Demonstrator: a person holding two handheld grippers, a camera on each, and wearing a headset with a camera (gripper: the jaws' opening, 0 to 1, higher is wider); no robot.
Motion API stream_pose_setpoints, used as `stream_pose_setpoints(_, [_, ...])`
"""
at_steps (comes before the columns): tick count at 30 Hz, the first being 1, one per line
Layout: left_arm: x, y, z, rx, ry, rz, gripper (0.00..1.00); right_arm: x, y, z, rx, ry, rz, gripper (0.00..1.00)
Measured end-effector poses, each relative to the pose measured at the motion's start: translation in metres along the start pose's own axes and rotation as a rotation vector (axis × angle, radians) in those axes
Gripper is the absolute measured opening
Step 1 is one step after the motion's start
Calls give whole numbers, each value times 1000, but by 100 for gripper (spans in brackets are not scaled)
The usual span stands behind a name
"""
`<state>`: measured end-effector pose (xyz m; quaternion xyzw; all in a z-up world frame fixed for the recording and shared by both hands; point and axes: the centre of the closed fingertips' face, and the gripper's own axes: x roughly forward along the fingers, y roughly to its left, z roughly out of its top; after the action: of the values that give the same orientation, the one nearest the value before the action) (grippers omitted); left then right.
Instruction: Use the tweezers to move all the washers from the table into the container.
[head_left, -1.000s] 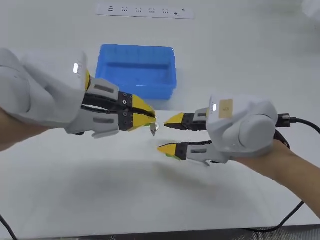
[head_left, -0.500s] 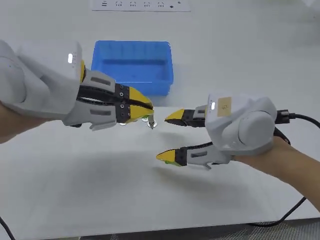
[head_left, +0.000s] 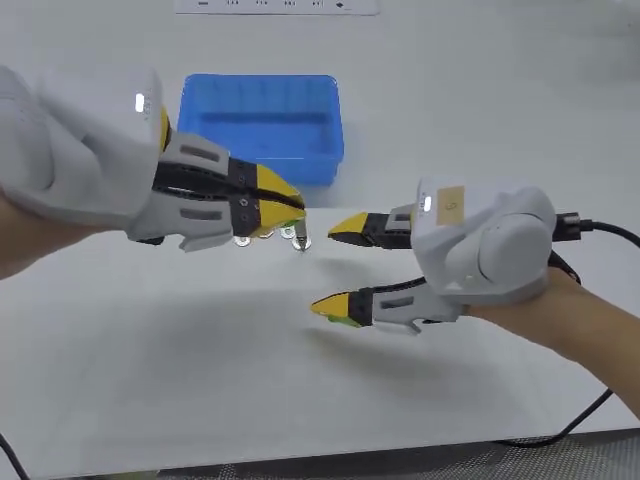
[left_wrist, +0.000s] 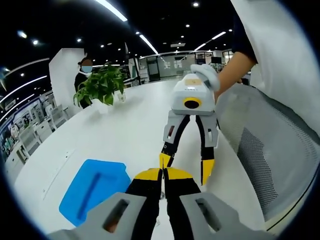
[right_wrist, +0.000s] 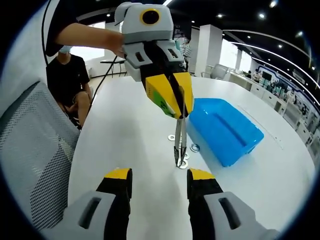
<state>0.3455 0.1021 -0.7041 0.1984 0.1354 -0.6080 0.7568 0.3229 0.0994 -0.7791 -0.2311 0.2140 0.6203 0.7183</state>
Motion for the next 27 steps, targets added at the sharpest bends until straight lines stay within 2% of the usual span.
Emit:
stream_pose_setpoints(2, [-1, -1, -1, -40, 7, -16, 5, 0, 0, 0, 5, -2, -1, 45])
stream_pose_setpoints(3, [-2, -1, -2, -41, 4, -20, 5, 0, -1, 1, 5, -3, -3, 45])
stream_pose_setpoints(8, [-6, 6, -5, -94, 3, -6, 5, 1, -1, 3, 12, -13, -7, 45])
stream_pose_setpoints(10, [-6, 5, -6, -137, 4, -24, 5, 1, -1, 4, 14, -15, -6, 44])
stream_pose_setpoints(18, [-4, 10, -8, -163, 30, -22, 5, 3, -5, 7, 29, -30, -12, 43])
stream_pose_setpoints(20, [-3, 4, -5, -165, 55, -48, 5, 4, -8, 8, 31, -28, -14, 43])
stream_pose_setpoints(24, [-6, 8, -9, -173, 94, -34, 5, 4, -12, 12, 34, -42, -24, 43])
stream_pose_setpoints(27, [-8, 10, -12, -189, 107, -29, 5, 6, -11, 12, 37, -43, -23, 43])
